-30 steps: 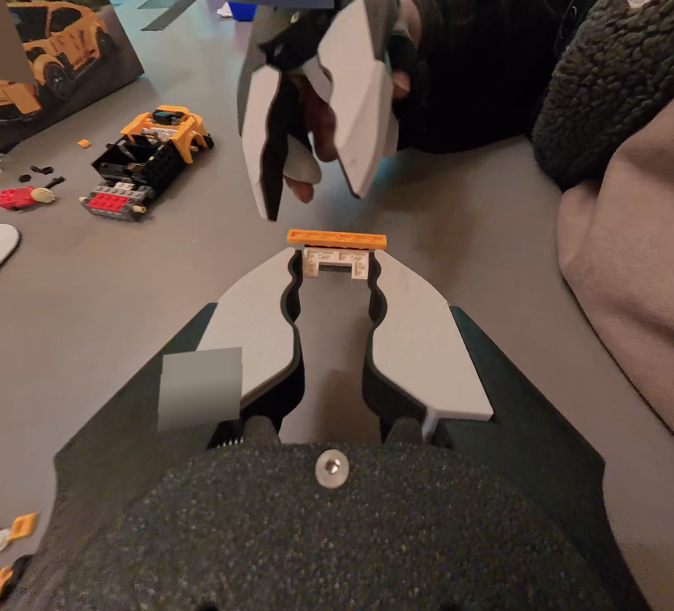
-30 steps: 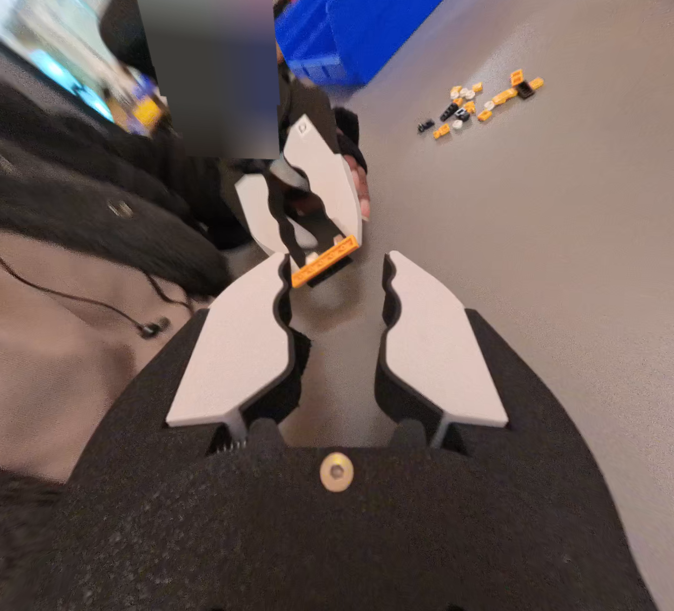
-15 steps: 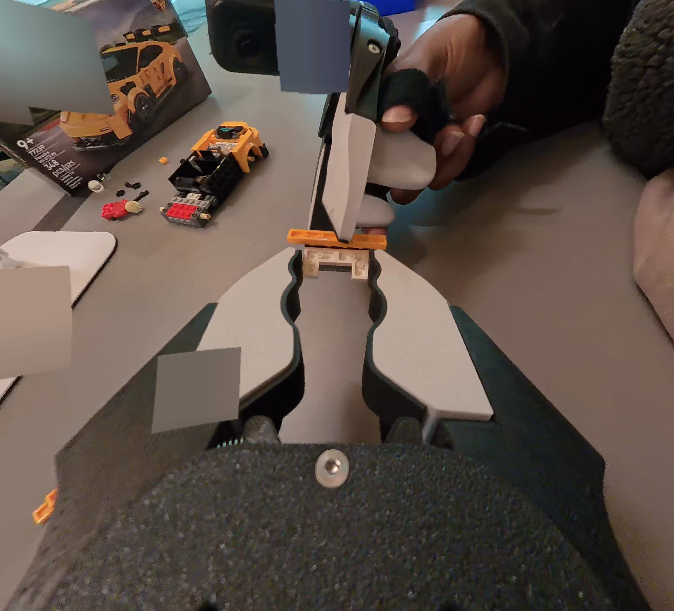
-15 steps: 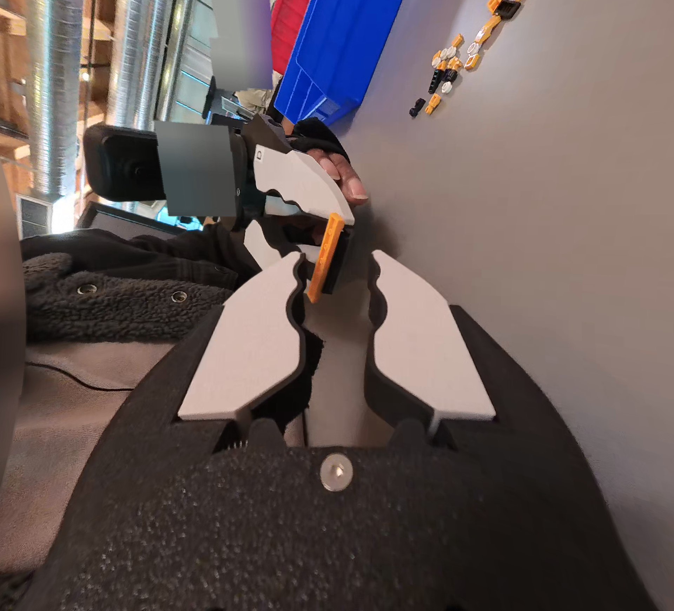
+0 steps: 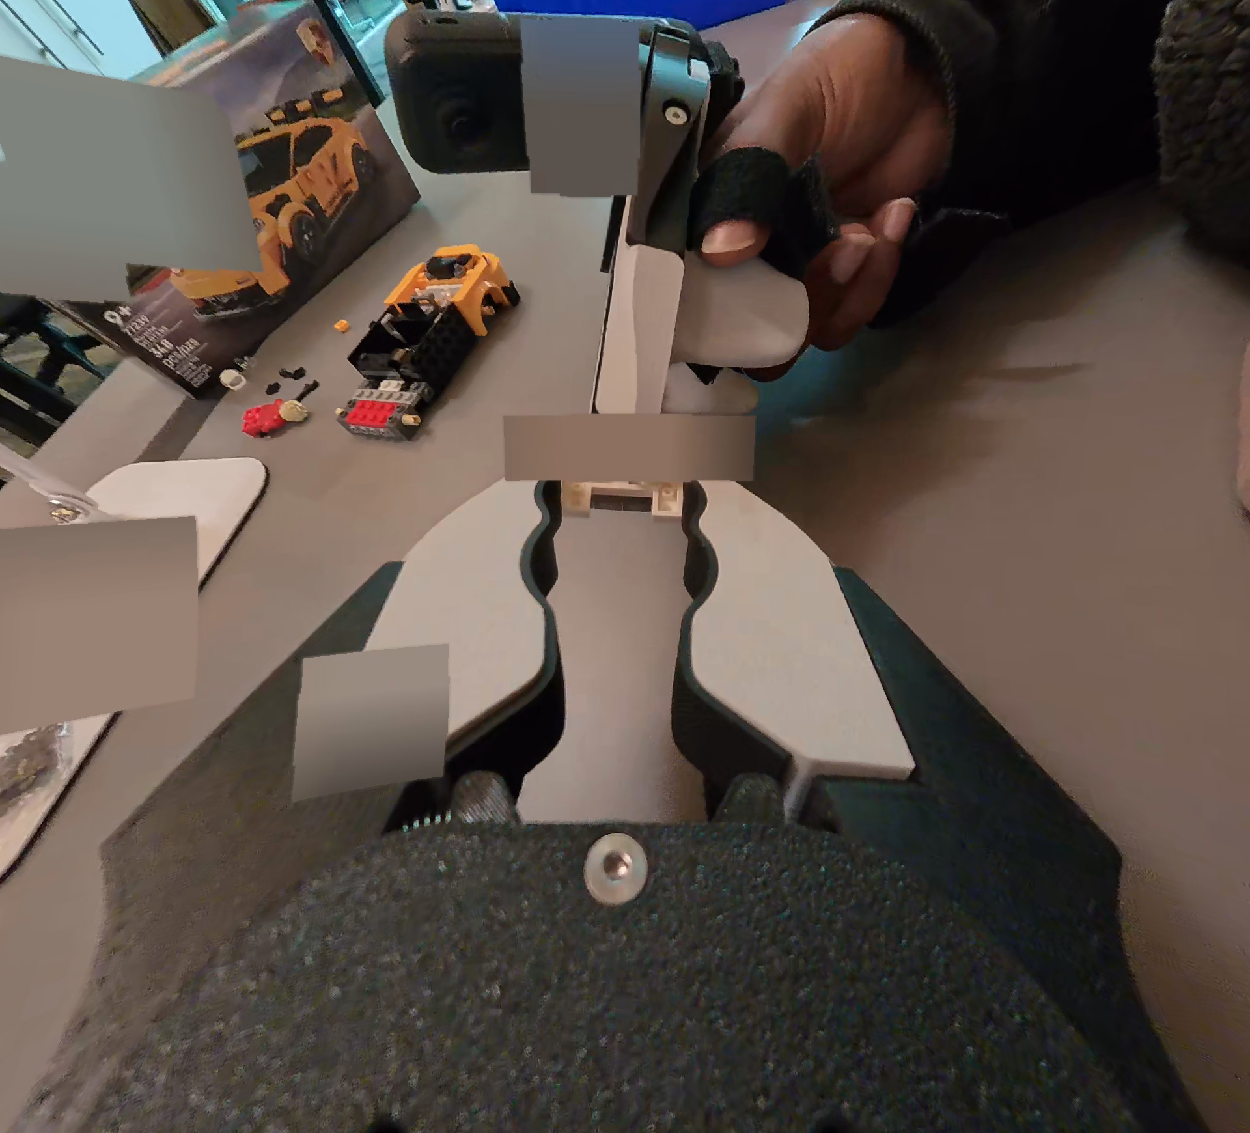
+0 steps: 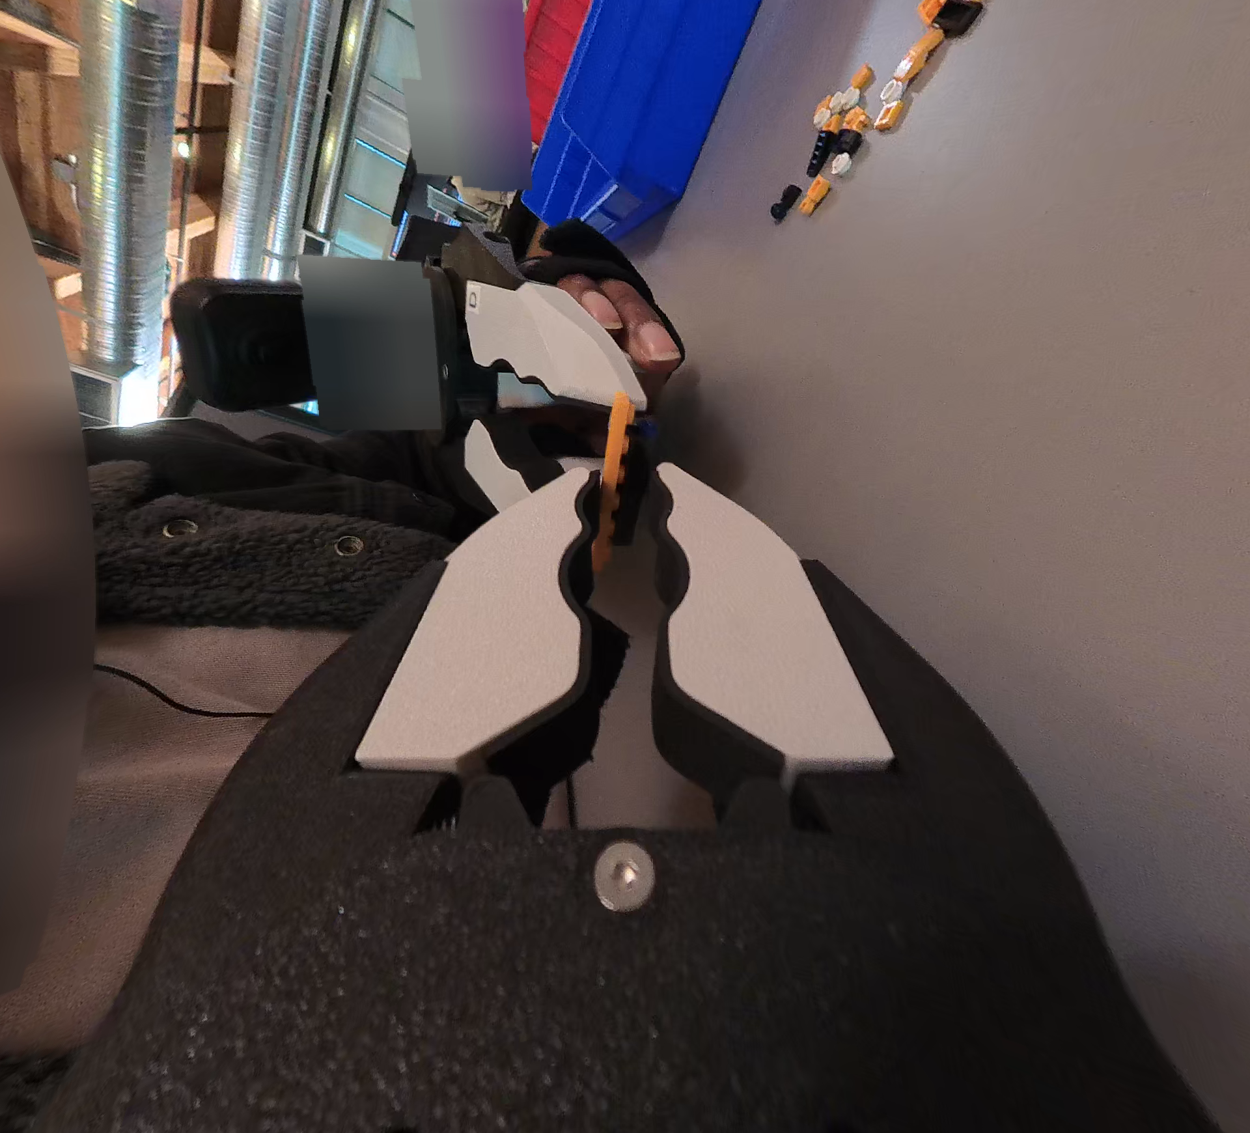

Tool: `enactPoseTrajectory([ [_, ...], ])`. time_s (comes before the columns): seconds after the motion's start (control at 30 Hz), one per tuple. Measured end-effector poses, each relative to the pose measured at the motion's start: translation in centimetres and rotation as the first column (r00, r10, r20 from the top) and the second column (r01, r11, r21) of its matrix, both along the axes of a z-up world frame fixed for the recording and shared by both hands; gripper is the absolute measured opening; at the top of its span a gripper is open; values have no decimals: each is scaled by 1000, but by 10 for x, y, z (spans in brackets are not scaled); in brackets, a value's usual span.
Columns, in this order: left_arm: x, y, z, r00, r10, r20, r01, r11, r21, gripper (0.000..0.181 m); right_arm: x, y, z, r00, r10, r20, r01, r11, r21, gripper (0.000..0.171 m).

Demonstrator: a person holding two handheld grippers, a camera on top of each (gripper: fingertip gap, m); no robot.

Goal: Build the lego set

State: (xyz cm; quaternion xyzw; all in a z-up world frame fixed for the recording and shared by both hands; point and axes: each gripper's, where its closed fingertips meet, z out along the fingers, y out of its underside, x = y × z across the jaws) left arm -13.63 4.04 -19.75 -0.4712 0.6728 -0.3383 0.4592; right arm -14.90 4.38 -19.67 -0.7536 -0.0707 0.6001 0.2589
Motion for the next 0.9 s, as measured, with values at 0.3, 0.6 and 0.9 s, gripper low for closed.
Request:
enactPoseTrajectory([
  [0.3,1,4,18,992,36,117,-51,991,122,34,1,3,18,996,-33,-89,39,997,68,13],
  [0.6,0,-1,27,986,4,166,-20,996,92,39,1,2,24,998,-54,-40,60,982,179,11],
  [0.9,-10,7,34,980,-28,196,111,899,-424,41,0,-2,27,972,-95,215,-20,878,478,11],
])
